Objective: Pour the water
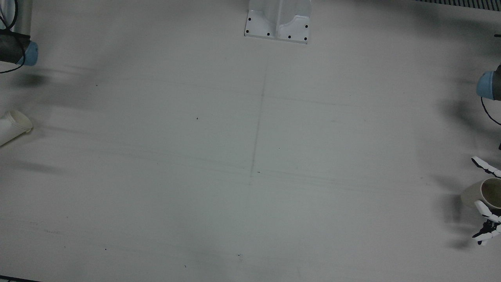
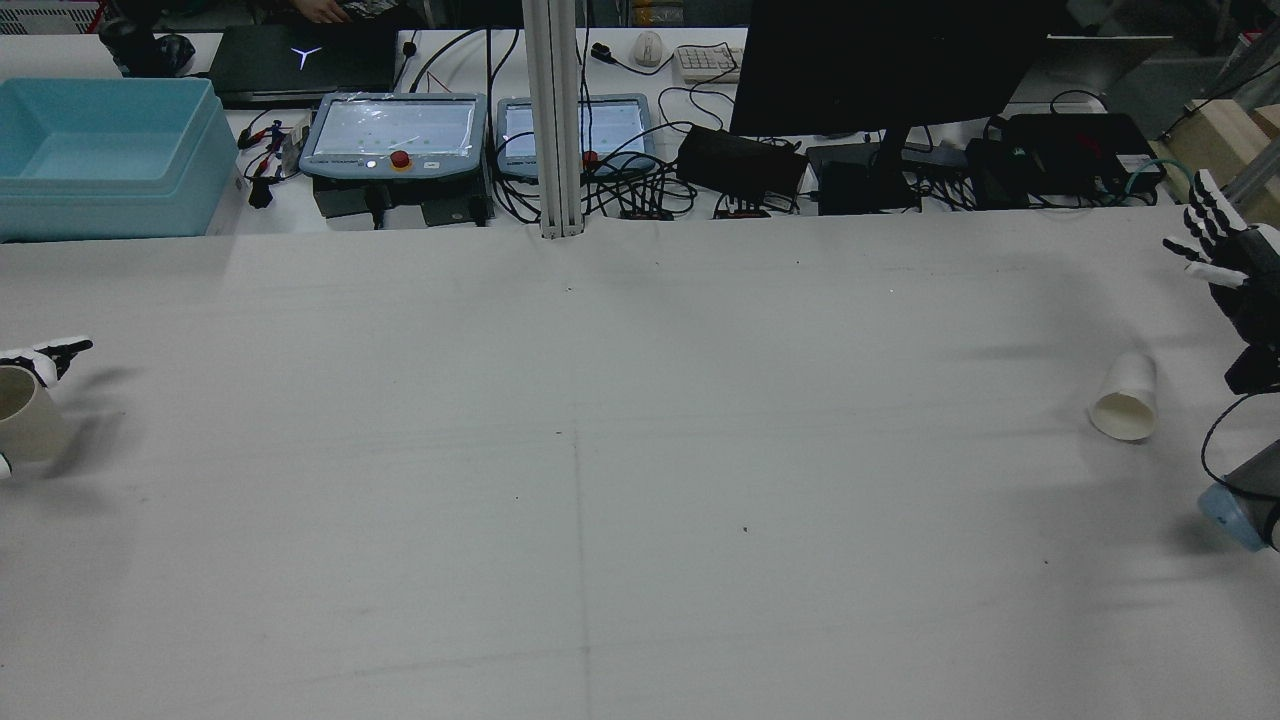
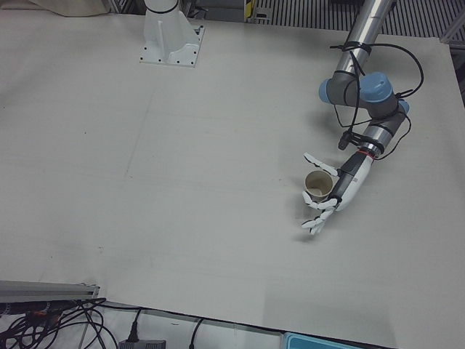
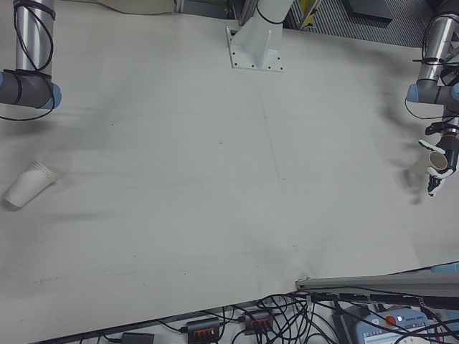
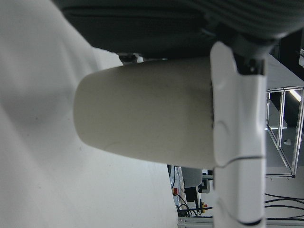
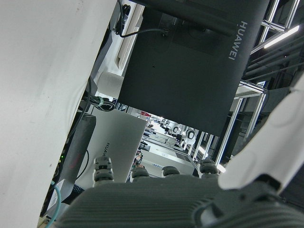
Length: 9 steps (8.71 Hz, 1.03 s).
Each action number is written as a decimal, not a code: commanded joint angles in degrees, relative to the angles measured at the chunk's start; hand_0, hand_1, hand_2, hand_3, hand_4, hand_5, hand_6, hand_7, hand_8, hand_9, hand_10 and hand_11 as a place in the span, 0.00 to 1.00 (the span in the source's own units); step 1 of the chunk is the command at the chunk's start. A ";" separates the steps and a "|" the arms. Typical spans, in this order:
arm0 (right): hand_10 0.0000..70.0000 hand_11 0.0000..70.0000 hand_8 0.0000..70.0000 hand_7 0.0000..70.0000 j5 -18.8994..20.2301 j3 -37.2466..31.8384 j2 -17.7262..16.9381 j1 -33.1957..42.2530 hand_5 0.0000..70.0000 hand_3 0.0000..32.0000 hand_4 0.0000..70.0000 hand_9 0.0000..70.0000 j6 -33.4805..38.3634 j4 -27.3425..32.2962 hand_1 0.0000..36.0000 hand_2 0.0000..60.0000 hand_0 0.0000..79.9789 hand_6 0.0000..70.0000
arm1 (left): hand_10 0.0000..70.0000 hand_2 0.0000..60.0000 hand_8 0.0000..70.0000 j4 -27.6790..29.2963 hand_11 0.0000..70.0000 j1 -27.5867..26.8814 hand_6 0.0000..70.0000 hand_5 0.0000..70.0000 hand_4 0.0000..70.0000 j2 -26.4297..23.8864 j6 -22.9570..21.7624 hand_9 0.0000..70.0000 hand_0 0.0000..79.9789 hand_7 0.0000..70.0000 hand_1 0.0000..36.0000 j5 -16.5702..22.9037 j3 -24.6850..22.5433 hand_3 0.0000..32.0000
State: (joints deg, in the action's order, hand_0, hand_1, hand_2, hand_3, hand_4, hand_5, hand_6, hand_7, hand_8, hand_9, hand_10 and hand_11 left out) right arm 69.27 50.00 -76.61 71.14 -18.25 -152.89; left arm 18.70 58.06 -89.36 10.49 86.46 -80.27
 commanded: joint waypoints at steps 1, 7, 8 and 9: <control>0.00 0.00 0.00 0.00 -0.01 1.16 0.06 0.23 0.00 0.76 0.05 0.00 0.93 -0.04 0.06 0.00 0.51 0.00 | 0.00 0.00 0.10 2.57 0.00 -0.05 0.08 0.79 0.40 0.58 1.46 0.01 0.79 0.18 0.31 -0.15 2.48 0.00; 0.00 0.00 0.00 0.00 0.25 3.69 -0.38 1.27 0.00 0.91 0.06 0.00 1.02 -0.13 0.08 0.00 0.51 0.00 | 0.00 0.00 0.06 1.26 0.00 3.79 0.00 0.00 0.13 0.67 1.20 0.00 0.75 0.12 0.30 0.37 -1.36 0.36; 0.00 0.00 0.00 0.00 0.69 5.36 -0.47 1.72 0.00 1.00 0.06 0.00 0.93 -0.13 0.08 0.00 0.51 0.00 | 0.00 0.00 0.06 1.25 0.00 7.30 0.00 0.01 0.16 0.59 1.20 0.01 0.73 0.13 0.28 1.77 -1.56 0.21; 0.00 0.00 0.00 0.00 1.13 7.20 -0.03 2.76 0.00 1.00 0.07 0.00 0.84 -0.22 0.08 0.00 0.51 0.00 | 0.00 0.00 0.06 1.42 0.00 10.90 0.00 0.02 0.17 0.50 1.20 0.01 0.72 0.14 0.26 3.69 -1.47 0.16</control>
